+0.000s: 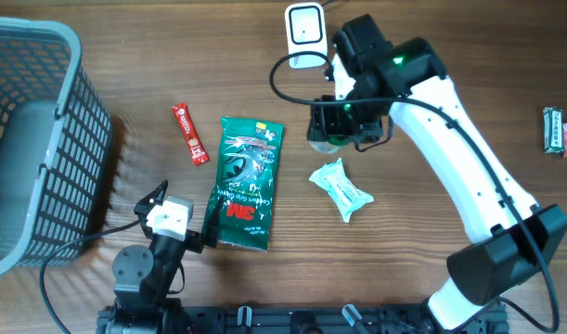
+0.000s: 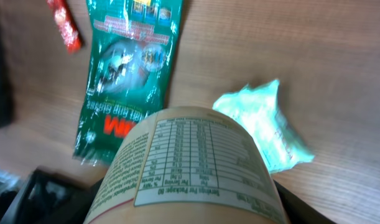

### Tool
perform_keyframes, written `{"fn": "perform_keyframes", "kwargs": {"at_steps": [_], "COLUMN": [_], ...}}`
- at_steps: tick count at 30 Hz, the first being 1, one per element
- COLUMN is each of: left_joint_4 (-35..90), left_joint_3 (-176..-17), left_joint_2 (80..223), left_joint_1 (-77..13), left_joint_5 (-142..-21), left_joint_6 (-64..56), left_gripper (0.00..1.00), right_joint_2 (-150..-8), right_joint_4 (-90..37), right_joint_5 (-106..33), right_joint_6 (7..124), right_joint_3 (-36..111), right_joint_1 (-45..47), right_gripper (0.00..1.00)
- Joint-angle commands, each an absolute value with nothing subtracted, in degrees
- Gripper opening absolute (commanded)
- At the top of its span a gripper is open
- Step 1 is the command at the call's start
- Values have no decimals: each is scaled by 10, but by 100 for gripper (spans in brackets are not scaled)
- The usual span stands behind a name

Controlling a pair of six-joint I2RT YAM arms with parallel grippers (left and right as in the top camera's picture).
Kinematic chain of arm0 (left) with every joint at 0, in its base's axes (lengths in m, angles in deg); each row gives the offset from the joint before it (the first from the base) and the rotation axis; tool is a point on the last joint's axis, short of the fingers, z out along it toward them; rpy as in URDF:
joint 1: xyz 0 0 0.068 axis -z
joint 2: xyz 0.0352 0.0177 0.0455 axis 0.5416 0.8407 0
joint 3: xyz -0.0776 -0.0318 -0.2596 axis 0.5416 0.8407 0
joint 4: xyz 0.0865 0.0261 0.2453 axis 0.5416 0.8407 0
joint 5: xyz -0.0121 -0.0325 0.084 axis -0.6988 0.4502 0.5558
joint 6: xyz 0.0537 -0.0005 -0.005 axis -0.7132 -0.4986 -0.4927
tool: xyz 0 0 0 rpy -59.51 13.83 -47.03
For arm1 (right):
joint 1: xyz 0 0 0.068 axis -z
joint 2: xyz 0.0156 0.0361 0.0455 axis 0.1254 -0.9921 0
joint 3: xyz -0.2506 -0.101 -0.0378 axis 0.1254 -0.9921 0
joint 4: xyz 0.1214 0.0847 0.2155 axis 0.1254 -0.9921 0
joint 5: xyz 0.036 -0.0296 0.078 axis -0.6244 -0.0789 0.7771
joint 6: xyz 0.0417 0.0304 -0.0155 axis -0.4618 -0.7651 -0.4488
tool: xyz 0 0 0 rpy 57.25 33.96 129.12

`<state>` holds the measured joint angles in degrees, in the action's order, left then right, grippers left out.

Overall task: Scan the item barcode
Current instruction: 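Hold the jar label in front of the scanner window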

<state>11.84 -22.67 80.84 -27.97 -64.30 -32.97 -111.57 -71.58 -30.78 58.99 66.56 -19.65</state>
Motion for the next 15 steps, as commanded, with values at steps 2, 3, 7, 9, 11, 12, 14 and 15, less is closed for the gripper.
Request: {"fn": "perform_keyframes", "kwargs": {"at_steps": [2,3,7,9,11,12,14,15], "left_joint_4": [118,118,118,118,118,118,118,118], "left_joint_3": [-224,-224,-224,-224,-224,-224,-224,-224], "left_joint_2": [806,806,806,806,806,806,806,806], "left_joint_1": [-278,-278,-278,-278,-278,-278,-278,-278], "left_joint_5": [-652,-652,-652,-652,-652,-652,-652,-652], "left_joint_6": [-338,-338,-338,-338,-338,-338,-338,-338], "left_gripper": [100,100,100,100,100,100,100,100], "right_joint_2": [-1099,-1099,-1099,-1100,-1100,-1100,-1100,-1100], "right_joint_4": [-689,-666,-548,-488,-407,-361,-290,-253], "right_joint_5": [-497,-541,-612,-635,-689,-703,-721,-722], "right_joint_6": [551,550,550,551,565,591,625,643], "right_joint_3": [674,669,630,593,544,520,486,471], "right_joint_1": [-259,-279,-320,-320,-319,-319,-318,-318], "right_gripper": [51,51,51,51,51,51,51,51]}}
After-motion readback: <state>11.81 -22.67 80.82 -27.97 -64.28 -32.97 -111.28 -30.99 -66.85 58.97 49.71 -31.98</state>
